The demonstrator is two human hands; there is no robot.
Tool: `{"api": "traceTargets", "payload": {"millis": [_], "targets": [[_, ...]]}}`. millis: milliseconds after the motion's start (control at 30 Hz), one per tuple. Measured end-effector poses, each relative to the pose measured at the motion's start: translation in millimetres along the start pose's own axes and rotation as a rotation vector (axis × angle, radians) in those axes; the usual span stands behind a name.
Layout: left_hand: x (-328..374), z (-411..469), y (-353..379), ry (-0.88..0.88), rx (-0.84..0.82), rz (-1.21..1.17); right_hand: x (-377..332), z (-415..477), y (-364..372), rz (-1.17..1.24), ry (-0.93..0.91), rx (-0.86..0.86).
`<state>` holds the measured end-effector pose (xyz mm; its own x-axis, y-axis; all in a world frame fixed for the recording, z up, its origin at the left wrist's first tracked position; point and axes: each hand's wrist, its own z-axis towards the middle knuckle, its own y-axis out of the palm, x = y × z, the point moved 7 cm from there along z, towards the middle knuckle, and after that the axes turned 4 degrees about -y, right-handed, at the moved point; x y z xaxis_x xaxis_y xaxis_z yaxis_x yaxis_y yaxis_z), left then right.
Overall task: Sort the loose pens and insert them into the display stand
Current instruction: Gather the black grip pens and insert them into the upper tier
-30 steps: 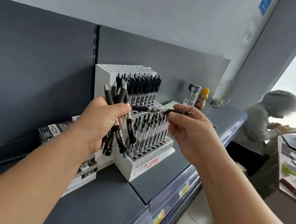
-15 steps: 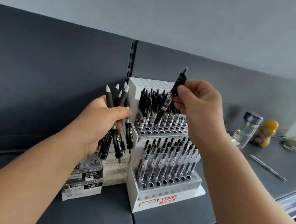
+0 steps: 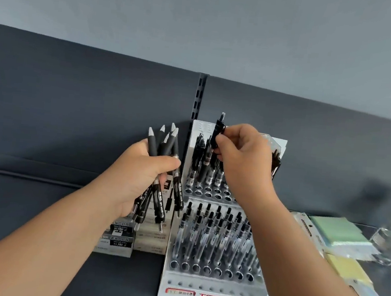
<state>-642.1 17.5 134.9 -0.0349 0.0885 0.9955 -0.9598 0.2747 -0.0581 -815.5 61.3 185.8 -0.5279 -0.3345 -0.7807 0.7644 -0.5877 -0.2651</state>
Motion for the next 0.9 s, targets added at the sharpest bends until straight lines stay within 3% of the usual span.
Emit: {"api": "traceTargets", "payload": {"millis": [300,467,700,833,900], "targets": [[6,-3,0,0.02,0.02,0.015,22,-18,11,-0.22,0.032,-0.115],[5,-4,5,0.008,-0.005,-0.014,24,-25,11,-0.24,0.022,-0.098],[4,-1,1,-0.039,0.046,-0.16,11,-39,-8,-0.098,0.037,-0.03],[6,1,0,-0.036,0.129,-0.281,6,-60,18,0.093,0.114,-0.264],[6,1,1,-0.025,0.153,-0.288,7,-63,23,0.215,0.182,-0.289]]}}
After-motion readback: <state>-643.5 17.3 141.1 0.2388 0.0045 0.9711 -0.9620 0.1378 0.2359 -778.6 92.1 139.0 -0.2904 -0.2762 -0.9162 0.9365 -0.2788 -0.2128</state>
